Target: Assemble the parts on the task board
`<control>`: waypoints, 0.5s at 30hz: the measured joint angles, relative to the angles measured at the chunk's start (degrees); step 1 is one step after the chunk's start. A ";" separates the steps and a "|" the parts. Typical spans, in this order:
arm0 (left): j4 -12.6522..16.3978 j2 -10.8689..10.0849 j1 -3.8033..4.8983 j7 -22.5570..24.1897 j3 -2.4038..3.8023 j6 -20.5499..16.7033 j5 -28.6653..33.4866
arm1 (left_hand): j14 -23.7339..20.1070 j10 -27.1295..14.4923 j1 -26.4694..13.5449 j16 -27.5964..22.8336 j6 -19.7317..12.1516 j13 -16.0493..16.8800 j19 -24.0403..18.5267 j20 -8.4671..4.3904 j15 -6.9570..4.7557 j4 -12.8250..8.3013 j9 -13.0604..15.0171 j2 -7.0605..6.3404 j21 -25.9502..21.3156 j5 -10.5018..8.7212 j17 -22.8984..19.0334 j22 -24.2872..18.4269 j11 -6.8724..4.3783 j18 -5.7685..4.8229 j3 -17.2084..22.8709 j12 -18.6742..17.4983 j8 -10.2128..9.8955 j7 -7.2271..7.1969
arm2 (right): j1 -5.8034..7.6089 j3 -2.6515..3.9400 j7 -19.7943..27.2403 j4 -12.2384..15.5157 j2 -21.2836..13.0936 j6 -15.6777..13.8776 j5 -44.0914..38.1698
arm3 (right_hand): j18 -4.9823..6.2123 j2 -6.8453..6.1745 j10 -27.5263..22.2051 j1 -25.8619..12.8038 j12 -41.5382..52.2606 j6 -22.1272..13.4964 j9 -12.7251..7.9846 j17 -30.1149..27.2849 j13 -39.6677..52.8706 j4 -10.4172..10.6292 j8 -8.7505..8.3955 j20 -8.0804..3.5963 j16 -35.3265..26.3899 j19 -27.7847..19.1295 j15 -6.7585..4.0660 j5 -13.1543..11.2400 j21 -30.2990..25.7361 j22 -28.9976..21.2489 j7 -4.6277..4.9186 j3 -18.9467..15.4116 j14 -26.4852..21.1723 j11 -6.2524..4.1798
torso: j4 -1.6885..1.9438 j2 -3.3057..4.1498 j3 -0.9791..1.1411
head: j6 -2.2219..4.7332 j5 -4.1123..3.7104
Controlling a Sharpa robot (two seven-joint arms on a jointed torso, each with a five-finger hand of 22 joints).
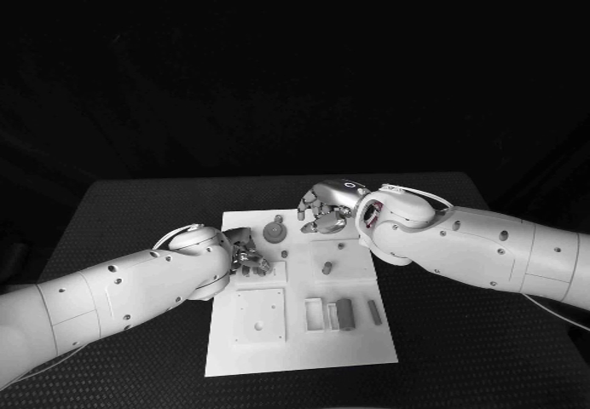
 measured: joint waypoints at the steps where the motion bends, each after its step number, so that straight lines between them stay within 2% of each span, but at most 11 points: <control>1: 0.00 -0.01 -0.01 0.01 0.00 -0.01 0.04 | 0.00 0.00 0.00 0.00 0.00 0.01 0.00 0.00 0.00 0.24 0.11 0.00 0.00 -2.14 0.00 0.00 0.00 0.00 0.25 0.00 -0.01 0.00 | 0.00 0.00 0.00 0.00 0.00 0.00 0.00 | 0.00 0.00 0.00 0.00 0.00 0.00 0.00 0.00 0.00 0.00 0.00 0.00 0.00 0.00 0.00 0.00 0.00 0.00 0.00 0.00 0.00 0.00 | 0.01 0.00 -0.02 | 0.01 -0.02; 4: -0.01 -0.03 -0.05 0.04 -0.03 -0.06 0.22 | 0.00 0.00 -0.37 0.00 0.00 0.07 0.00 0.00 0.00 1.49 0.36 0.32 0.00 -6.82 0.00 0.00 0.00 0.00 0.44 0.00 -0.01 0.00 | 0.00 0.00 0.00 -0.02 0.00 0.01 0.00 | 0.00 0.00 0.00 0.00 0.00 0.00 0.00 0.00 0.00 0.00 0.00 0.07 0.00 -0.08 0.00 0.00 0.00 0.00 -0.01 0.00 0.00 0.00 | 0.00 0.00 -0.05 | 0.03 -0.05; 6: -0.02 -0.03 -0.10 0.06 -0.07 -0.06 0.33 | 0.10 0.00 -1.07 -0.01 0.00 0.07 0.02 0.02 -0.12 3.10 0.50 -0.31 -0.29 -10.38 0.09 0.00 0.00 0.00 0.32 0.00 0.02 0.00 | 0.00 0.00 0.00 -0.02 -0.01 0.01 0.00 | 0.00 0.00 0.00 0.00 0.00 0.00 0.00 0.00 0.00 0.00 0.00 0.08 0.00 -0.08 0.00 0.00 0.00 0.00 -0.01 0.00 0.00 0.00 | 0.00 0.00 -0.07 | 0.03 -0.06; 9: -0.08 -0.03 -0.14 0.09 -0.11 -0.08 0.52 | 0.52 0.02 -2.41 -0.01 0.01 0.13 -0.04 -0.04 -0.72 4.73 0.61 -1.65 -0.35 -13.42 0.09 0.00 -0.02 0.23 0.38 0.00 0.05 -0.01 | 0.00 0.00 -0.01 -0.02 -0.01 0.02 0.00 | 0.00 0.00 0.00 0.00 0.00 0.01 0.02 0.00 0.00 0.00 0.00 0.08 0.00 -0.08 0.00 0.00 0.00 0.00 -0.02 0.00 0.00 0.00 | 0.01 0.01 -0.08 | 0.05 -0.07; 11: -0.10 -0.03 -0.20 0.11 -0.14 -0.08 0.67 | 0.61 0.03 -3.10 0.00 0.00 0.13 -0.14 -0.14 -1.23 5.49 0.66 -2.32 -0.35 -14.68 0.13 0.00 -0.02 0.65 0.36 0.00 0.05 -0.02 | 0.00 0.00 -0.01 -0.03 -0.01 0.02 0.00 | 0.00 0.00 0.00 0.00 0.00 0.01 0.05 0.00 0.00 0.00 0.00 0.08 0.00 -0.08 0.00 0.00 0.00 0.00 -0.03 0.00 0.00 0.00 | 0.01 0.01 -0.08 | 0.06 -0.10; 15: -0.16 -0.03 -0.21 0.20 -0.14 -0.07 0.96 | 0.60 -0.10 -3.92 0.00 -0.01 0.16 -0.15 -0.15 -1.41 5.68 0.69 -2.70 -0.46 -15.18 0.15 0.00 0.10 0.73 0.22 0.00 0.05 -0.03 | 0.00 0.00 -0.01 -0.05 0.00 0.04 0.00 | 0.00 0.00 0.00 0.00 0.00 0.03 0.05 0.00 0.00 0.00 0.00 0.08 0.00 -0.08 0.00 0.00 0.00 0.00 -0.05 0.00 0.00 0.00 | 0.03 0.00 -0.08 | 0.01 -0.13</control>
